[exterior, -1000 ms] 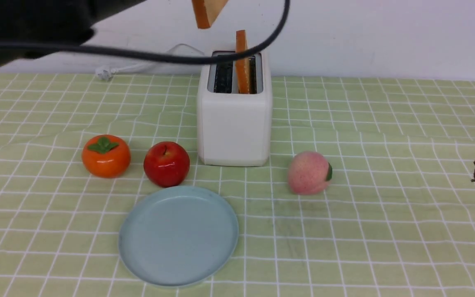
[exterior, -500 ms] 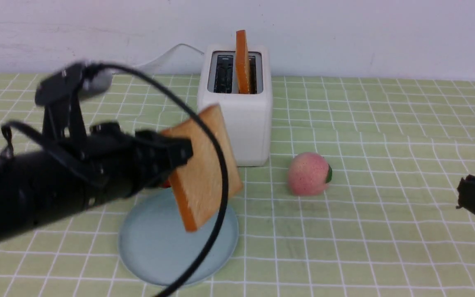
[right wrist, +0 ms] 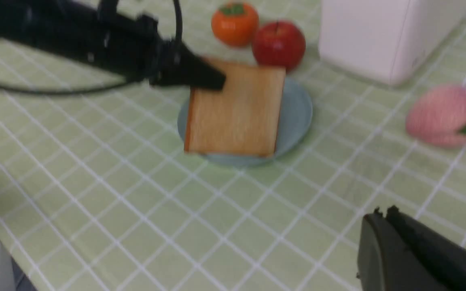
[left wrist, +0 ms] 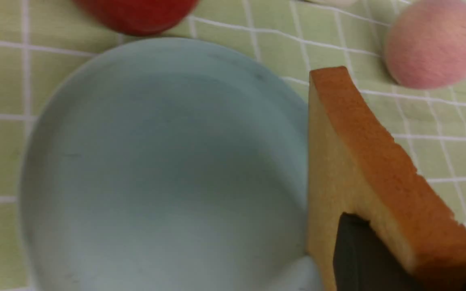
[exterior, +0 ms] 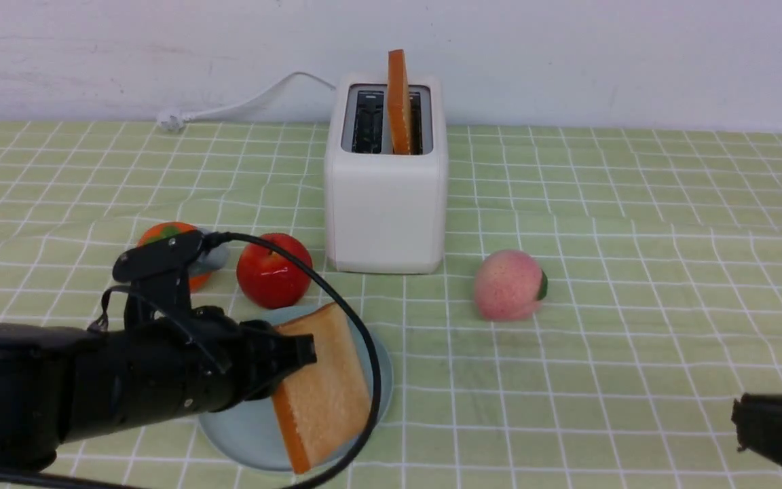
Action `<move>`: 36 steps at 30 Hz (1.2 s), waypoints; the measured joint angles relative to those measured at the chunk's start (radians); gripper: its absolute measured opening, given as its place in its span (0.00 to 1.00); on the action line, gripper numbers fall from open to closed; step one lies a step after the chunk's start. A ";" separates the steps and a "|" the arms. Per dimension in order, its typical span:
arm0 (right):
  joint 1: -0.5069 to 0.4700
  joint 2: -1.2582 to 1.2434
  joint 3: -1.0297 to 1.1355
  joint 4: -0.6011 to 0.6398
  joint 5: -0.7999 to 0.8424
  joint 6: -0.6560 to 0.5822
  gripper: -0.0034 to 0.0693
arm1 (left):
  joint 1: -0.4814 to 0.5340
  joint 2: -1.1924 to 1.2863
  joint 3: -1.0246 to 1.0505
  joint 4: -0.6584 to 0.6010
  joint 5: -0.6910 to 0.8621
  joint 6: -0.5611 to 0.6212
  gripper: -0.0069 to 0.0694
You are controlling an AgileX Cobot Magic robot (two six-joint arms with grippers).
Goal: Take toasted bread from bread machine on green coffee tablecloth place on plate.
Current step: 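Place the slice of bread on the plate with the left gripper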
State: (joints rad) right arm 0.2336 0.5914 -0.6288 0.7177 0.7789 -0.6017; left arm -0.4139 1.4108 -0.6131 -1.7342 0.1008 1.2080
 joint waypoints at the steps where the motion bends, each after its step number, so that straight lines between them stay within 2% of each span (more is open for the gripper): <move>1: 0.000 0.000 0.008 -0.023 0.005 0.026 0.05 | 0.001 0.007 -0.002 0.000 -0.006 -0.003 0.21; 5: 0.000 0.000 0.067 -0.086 0.001 0.101 0.05 | 0.001 0.019 -0.024 0.000 -0.004 -0.002 0.21; 15: 0.000 0.000 0.129 -0.093 -0.008 0.114 0.05 | 0.001 0.024 -0.051 0.000 -0.049 -0.002 0.21; 18: 0.000 0.000 0.129 -0.066 -0.015 0.113 0.05 | 0.001 0.024 -0.051 0.000 -0.121 -0.002 0.29; 21: 0.000 0.000 0.129 -0.023 -0.035 0.087 0.05 | 0.001 0.024 -0.051 0.000 -0.172 -0.002 0.46; 22: 0.000 0.000 0.129 -0.018 -0.037 0.082 0.05 | 0.001 0.024 -0.051 -0.001 -0.172 -0.002 0.49; 23: 0.000 0.000 0.129 0.003 -0.048 0.058 0.05 | 0.001 0.024 -0.051 -0.001 -0.162 -0.002 0.58; 25: 0.000 0.000 0.129 0.036 -0.059 0.010 0.05 | 0.001 0.024 -0.051 -0.001 -0.123 -0.002 0.68; 28: 0.000 0.000 0.129 0.079 -0.060 -0.043 0.05 | 0.001 0.026 -0.050 -0.001 -0.088 -0.002 0.72; 36: 0.000 0.000 0.129 0.175 -0.056 -0.137 0.05 | 0.001 0.012 -0.026 -0.001 -0.101 -0.002 0.71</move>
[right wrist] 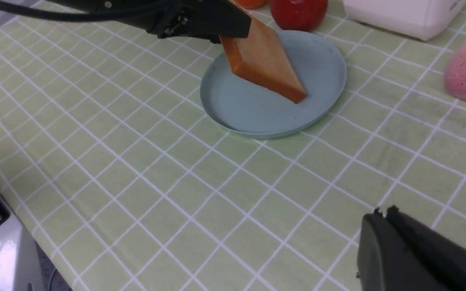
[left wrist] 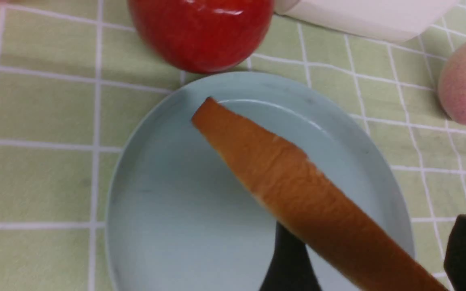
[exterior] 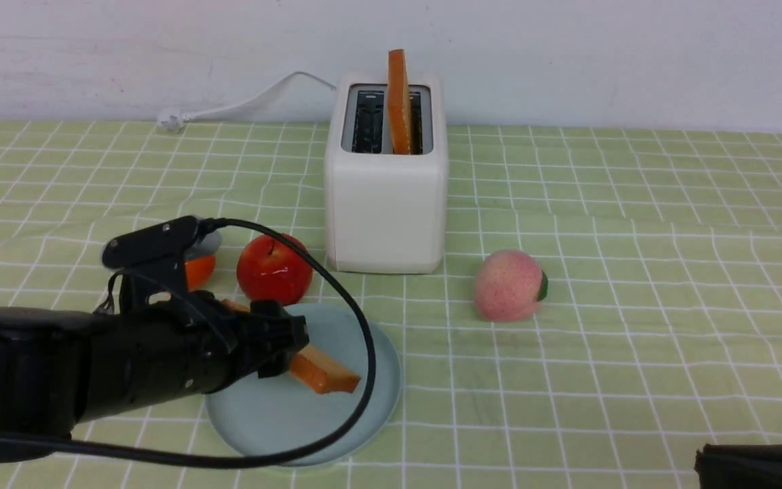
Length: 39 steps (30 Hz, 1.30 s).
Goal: Take toasted bread from bread machine on green coffee tablecloth place on plate.
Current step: 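Place the slice of bread on the plate with the left gripper, then grasp the toast slice in the toaster and pull it up out of the slot with the right gripper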
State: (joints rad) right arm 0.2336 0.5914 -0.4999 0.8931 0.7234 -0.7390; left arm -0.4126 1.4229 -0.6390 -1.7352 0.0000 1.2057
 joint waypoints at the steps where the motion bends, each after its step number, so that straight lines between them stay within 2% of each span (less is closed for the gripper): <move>1: 0.000 0.000 0.000 0.003 0.000 -0.001 0.05 | 0.000 -0.010 0.011 0.000 0.000 0.000 0.71; 4: 0.000 0.000 0.000 0.007 0.000 -0.006 0.05 | 0.000 -0.061 0.060 0.000 0.012 0.000 0.64; 7: 0.000 0.000 0.000 0.013 -0.003 -0.007 0.05 | 0.000 -0.134 0.111 0.000 0.017 0.000 0.53; 9: 0.000 0.000 0.000 0.024 -0.015 -0.007 0.05 | 0.000 -0.193 0.132 0.000 0.018 0.000 0.42; 10: 0.000 0.000 0.000 0.028 -0.017 -0.007 0.05 | 0.000 -0.198 0.134 0.000 0.018 0.000 0.41; 11: 0.000 0.000 -0.001 0.042 -0.022 -0.007 0.05 | 0.000 -0.243 0.142 0.000 0.019 0.000 0.33; 18: 0.000 0.060 -0.100 0.066 0.052 -0.007 0.05 | 0.000 -0.399 0.149 0.000 0.027 0.000 0.09; 24: 0.000 0.179 -0.208 0.065 0.085 -0.007 0.05 | 0.000 -0.597 0.149 0.028 0.095 0.001 0.07; 34: 0.016 0.568 -0.477 0.050 0.089 0.012 0.05 | 0.000 -1.001 0.190 0.370 0.178 -0.041 0.07; 38: 0.115 0.749 -0.666 -0.040 0.073 0.060 0.05 | 0.000 -1.118 0.279 0.474 0.186 -0.062 0.07; 39: 0.171 0.838 -0.769 -0.116 0.046 0.105 0.05 | 0.000 -1.155 0.320 0.498 0.188 -0.065 0.07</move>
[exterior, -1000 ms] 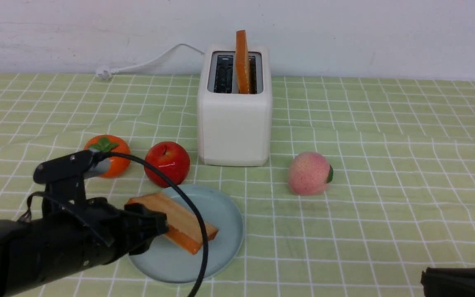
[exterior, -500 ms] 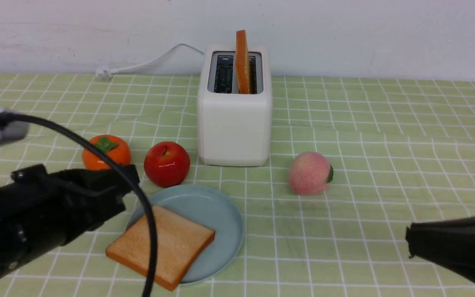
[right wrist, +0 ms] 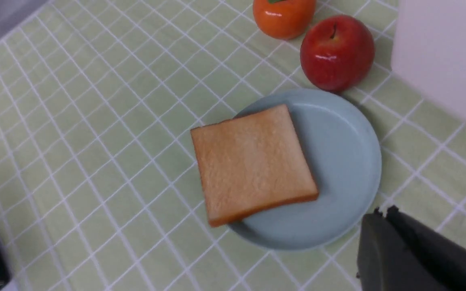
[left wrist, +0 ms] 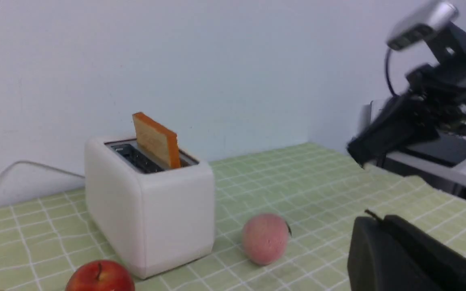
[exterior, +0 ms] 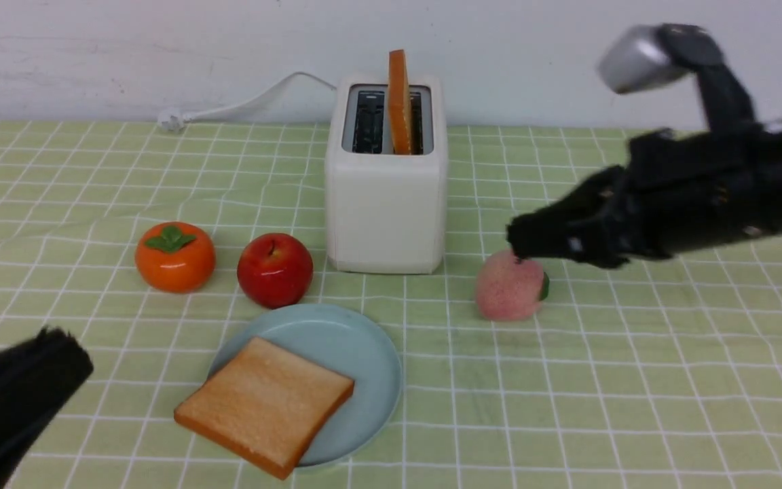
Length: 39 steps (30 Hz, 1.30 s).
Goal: Take toasted bread from bread machine on green coffee tablecloth place on plate.
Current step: 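Grasp the toast slice in the toaster and pull it up out of the slot with the right gripper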
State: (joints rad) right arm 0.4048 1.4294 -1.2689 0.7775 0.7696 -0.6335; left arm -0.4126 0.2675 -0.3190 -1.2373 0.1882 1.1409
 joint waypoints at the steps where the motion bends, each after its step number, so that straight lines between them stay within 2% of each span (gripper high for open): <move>1: 0.013 0.010 -0.012 -0.022 -0.009 0.014 0.05 | 0.000 0.000 0.005 0.000 0.000 0.000 0.07; 3: 0.075 0.131 -0.170 -0.170 -0.073 0.122 0.07 | 0.000 -0.033 0.064 0.017 -0.004 -0.002 0.07; 5: 0.087 0.183 -0.245 -0.224 -0.094 0.180 0.09 | 0.000 -0.034 0.080 0.017 -0.009 -0.003 0.07; 7: 0.097 0.297 -0.413 -0.369 -0.130 0.314 0.18 | 0.000 -0.034 0.113 0.019 -0.042 -0.003 0.07; 11: 0.097 0.434 -0.580 -0.488 -0.166 0.449 0.38 | 0.000 -0.034 0.118 0.005 -0.111 -0.003 0.07; 12: 0.097 0.476 -0.614 -0.515 -0.181 0.472 0.45 | 0.000 -0.034 0.118 -0.004 -0.123 -0.003 0.07; 13: 0.097 0.476 -0.620 -0.520 -0.188 0.475 0.47 | 0.000 -0.034 0.118 -0.006 -0.125 -0.003 0.07; 14: 0.097 0.522 -0.656 -0.555 -0.216 0.493 0.57 | 0.000 -0.034 0.118 -0.019 -0.135 -0.003 0.07; 16: 0.097 0.588 -0.688 -0.598 -0.263 0.502 0.68 | 0.000 -0.034 0.118 -0.043 -0.141 -0.003 0.07; 19: 0.097 0.663 -0.702 -0.641 -0.353 0.508 0.75 | 0.000 -0.034 0.118 -0.064 -0.145 -0.003 0.07; 24: 0.097 0.734 -0.703 -0.700 -0.441 0.509 0.68 | 0.000 -0.034 0.118 -0.081 -0.145 -0.003 0.07; 25: 0.097 0.749 -0.704 -0.717 -0.463 0.511 0.60 | 0.000 -0.034 0.118 -0.090 -0.141 -0.003 0.07; 26: 0.097 0.750 -0.704 -0.719 -0.463 0.511 0.60 | 0.000 -0.034 0.118 -0.091 -0.139 -0.003 0.07; 27: 0.097 0.753 -0.704 -0.725 -0.471 0.511 0.55 | 0.000 -0.034 0.118 -0.093 -0.136 -0.003 0.07; 29: 0.096 0.756 -0.705 -0.736 -0.491 0.512 0.41 | 0.000 -0.034 0.118 -0.093 -0.121 -0.003 0.07; 30: 0.096 0.756 -0.705 -0.736 -0.493 0.512 0.40 | 0.000 -0.034 0.118 -0.093 -0.121 -0.003 0.07; 31: 0.096 0.756 -0.706 -0.737 -0.508 0.512 0.30 | 0.000 -0.034 0.118 -0.093 -0.116 -0.003 0.07; 33: 0.096 0.755 -0.706 -0.743 -0.525 0.512 0.22 | 0.000 -0.034 0.118 -0.093 -0.115 -0.003 0.07; 39: 0.096 0.737 -0.709 -0.816 -0.518 0.513 0.21 | 0.000 -0.034 0.121 -0.093 -0.114 -0.003 0.07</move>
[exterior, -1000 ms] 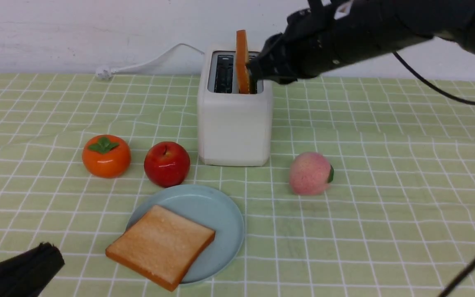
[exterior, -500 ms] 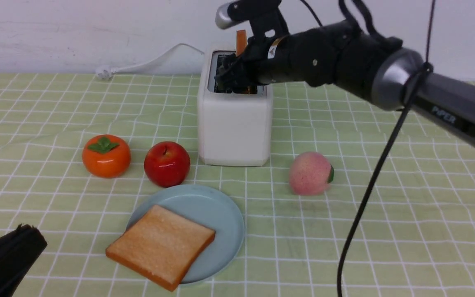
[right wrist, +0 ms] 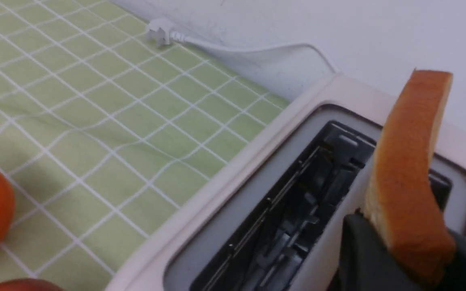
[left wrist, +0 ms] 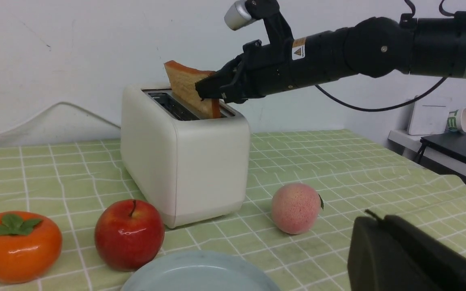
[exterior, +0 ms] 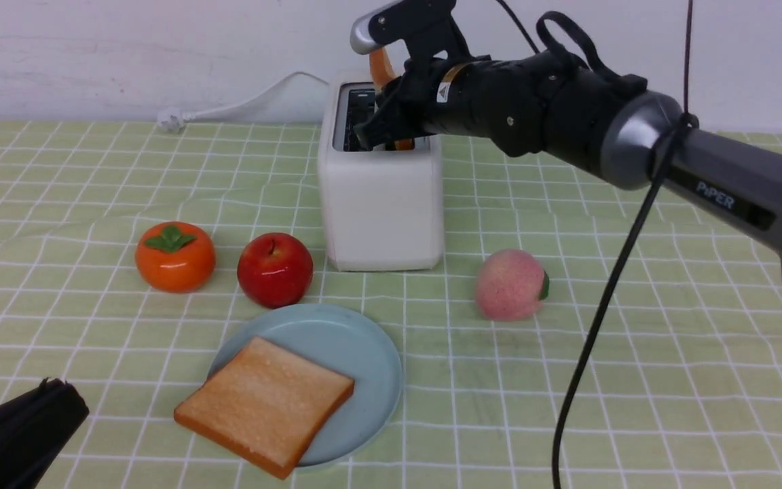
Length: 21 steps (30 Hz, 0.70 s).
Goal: Take toasted bread from bread machine on green coffee tablecloth place on plate.
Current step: 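Grasp the toast slice in the toaster and pull it up out of the slot with the right gripper, then place the held slice of bread on top of the slice on the plate with the right gripper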
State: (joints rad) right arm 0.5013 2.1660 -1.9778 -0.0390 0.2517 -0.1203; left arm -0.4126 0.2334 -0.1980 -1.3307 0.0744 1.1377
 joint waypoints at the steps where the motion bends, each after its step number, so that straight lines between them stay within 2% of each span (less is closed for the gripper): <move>1: 0.000 -0.020 0.000 -0.012 0.015 0.000 0.21 | 0.000 0.000 0.004 0.000 0.000 0.000 0.07; 6: 0.013 -0.174 -0.003 0.001 0.081 -0.001 0.21 | 0.000 0.000 0.008 -0.001 -0.027 0.000 0.08; 9: 0.037 -0.312 -0.017 0.066 0.253 -0.001 0.21 | 0.000 0.000 0.008 -0.004 -0.050 0.000 0.08; 10: 0.038 -0.327 -0.016 0.070 0.253 -0.001 0.21 | 0.000 0.000 0.008 -0.004 -0.051 0.000 0.08; 11: 0.044 -0.363 -0.018 0.102 0.354 -0.001 0.21 | 0.000 0.000 0.008 -0.004 -0.054 0.000 0.08; 14: 0.059 -0.447 0.038 0.222 0.561 -0.028 0.21 | 0.000 0.000 0.008 -0.004 -0.054 0.000 0.08; 15: 0.064 -0.464 0.077 0.271 0.605 -0.048 0.21 | 0.000 0.000 0.008 -0.004 -0.054 0.000 0.09; 16: 0.064 -0.466 0.086 0.271 0.605 -0.053 0.21 | 0.000 0.000 0.008 -0.004 -0.054 0.000 0.09; 17: 0.081 -0.476 0.176 0.389 0.655 -0.095 0.21 | 0.000 0.000 0.008 -0.004 -0.054 0.000 0.09; 21: 0.106 -0.439 0.365 0.658 0.638 -0.236 0.21 | 0.000 0.000 0.008 -0.017 -0.057 0.000 0.09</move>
State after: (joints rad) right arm 0.6073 1.7271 -1.6128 0.6193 0.8898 -0.3565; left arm -0.4126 0.2334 -0.1899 -1.3480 0.0175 1.1377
